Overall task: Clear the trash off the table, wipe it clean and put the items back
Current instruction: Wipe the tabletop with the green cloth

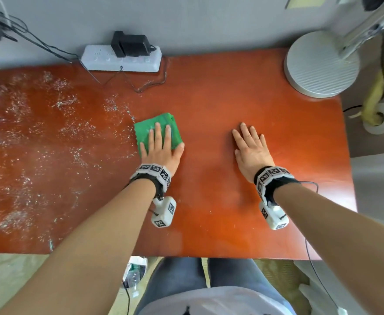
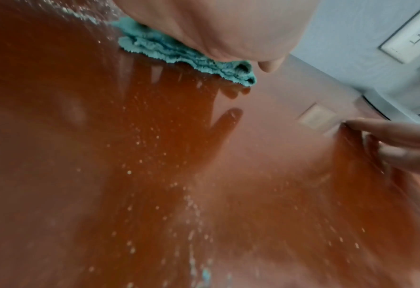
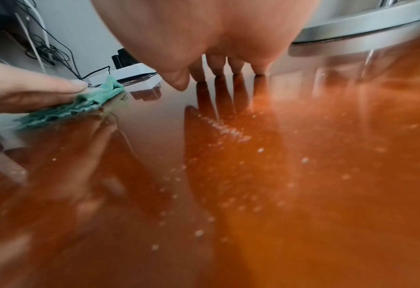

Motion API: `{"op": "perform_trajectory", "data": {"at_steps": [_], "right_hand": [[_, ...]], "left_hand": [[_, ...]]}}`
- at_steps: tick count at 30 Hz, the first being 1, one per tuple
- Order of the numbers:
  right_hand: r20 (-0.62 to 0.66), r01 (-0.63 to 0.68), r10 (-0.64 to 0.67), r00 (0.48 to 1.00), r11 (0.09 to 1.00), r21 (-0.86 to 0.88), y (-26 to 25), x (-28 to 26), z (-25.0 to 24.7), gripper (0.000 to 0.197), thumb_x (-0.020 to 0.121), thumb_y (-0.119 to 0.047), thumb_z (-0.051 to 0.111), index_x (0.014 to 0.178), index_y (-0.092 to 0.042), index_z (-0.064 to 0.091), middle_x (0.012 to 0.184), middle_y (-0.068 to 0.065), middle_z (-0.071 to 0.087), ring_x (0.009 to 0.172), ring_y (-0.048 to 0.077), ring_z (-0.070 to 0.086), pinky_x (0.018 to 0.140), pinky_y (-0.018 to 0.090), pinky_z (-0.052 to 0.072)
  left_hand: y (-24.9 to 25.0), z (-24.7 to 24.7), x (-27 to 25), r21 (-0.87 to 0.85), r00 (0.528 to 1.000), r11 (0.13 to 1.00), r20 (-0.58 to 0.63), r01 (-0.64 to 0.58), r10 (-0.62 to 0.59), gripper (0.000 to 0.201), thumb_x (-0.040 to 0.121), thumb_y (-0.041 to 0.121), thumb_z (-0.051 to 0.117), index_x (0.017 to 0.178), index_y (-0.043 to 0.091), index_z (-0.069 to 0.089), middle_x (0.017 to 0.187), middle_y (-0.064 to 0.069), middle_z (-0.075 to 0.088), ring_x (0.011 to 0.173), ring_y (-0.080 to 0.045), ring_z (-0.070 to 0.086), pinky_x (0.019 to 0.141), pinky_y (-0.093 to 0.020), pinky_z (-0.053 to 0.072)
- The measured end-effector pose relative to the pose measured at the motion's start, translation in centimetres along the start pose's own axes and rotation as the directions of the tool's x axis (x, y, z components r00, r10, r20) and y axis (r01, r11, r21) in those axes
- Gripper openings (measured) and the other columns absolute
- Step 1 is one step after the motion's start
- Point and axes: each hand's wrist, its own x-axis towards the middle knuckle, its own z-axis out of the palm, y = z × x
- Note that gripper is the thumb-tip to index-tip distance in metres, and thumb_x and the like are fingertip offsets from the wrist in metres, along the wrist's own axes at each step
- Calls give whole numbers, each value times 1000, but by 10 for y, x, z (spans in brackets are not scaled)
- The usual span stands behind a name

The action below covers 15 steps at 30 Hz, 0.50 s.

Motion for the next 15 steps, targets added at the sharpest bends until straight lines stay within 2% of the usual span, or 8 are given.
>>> {"op": "perform_trajectory", "data": {"at_steps": [2,4,7,9,10,12,14,15], "right_hand": [[-2,-11,11,1000,999,-30,-9,2,6,60,104,-24,30,159,-19,7,166,4,-7,152,29,-5,123,49,2],[-8,-14,14,1000,999,-50,-18,5,9,61,103,-25,31,158,-19,5,165,4,-7,152,30,-5,122,52,2],[6,21,-20,1000,998,-65,-33,15,10,61,103,-27,31,159,-19,5,165,4,-8,152,30,-5,122,52,3],[28,53,-51,998,995,-81,-44,21,9,61,104,-27,29,159,-20,4,165,3,-10,152,29,-6,122,50,2],[32,65,-62,998,994,-90,-51,24,10,61,104,-28,28,159,-20,3,165,3,-10,152,29,-7,123,49,2],[45,80,-75,996,991,-108,-66,29,11,61,104,-29,28,158,-20,1,165,3,-11,152,29,-7,123,49,2],[52,89,-83,995,989,-122,-85,33,16,62,104,-30,28,158,-20,0,165,4,-11,152,29,-6,123,49,2],[51,90,-84,995,988,-125,-95,34,19,62,104,-30,28,159,-19,0,165,4,-11,152,29,-6,123,49,2]], "left_hand": [[6,5,-9,9,1000,1000,2,-1,1,78,95,70,3,156,26,-17,162,-2,-29,151,-24,-20,121,-57,-5],[26,23,-35,46,994,993,14,-110,110,81,93,72,3,156,25,-18,161,-3,-30,150,-26,-23,120,-57,-7],[37,55,-80,114,916,912,125,-395,381,79,95,72,5,157,27,-15,160,-1,-32,149,-23,-26,120,-58,-5],[18,61,-90,130,876,869,151,-478,459,74,98,68,8,157,29,-12,162,2,-27,151,-20,-21,121,-57,1],[2,59,-86,145,880,870,134,-471,455,72,98,67,8,157,31,-12,162,4,-27,151,-18,-21,121,-56,2],[-38,49,-68,144,935,924,65,-355,349,69,98,66,2,155,32,-19,159,5,-34,149,-17,-25,122,-55,-4],[-90,29,-45,59,994,992,-11,-109,110,69,97,66,-1,153,32,-25,157,4,-38,148,-18,-28,121,-52,-10],[-118,18,-34,-9,999,1000,-34,28,-28,70,97,66,-1,153,32,-23,158,3,-36,148,-19,-26,121,-52,-9]]}}
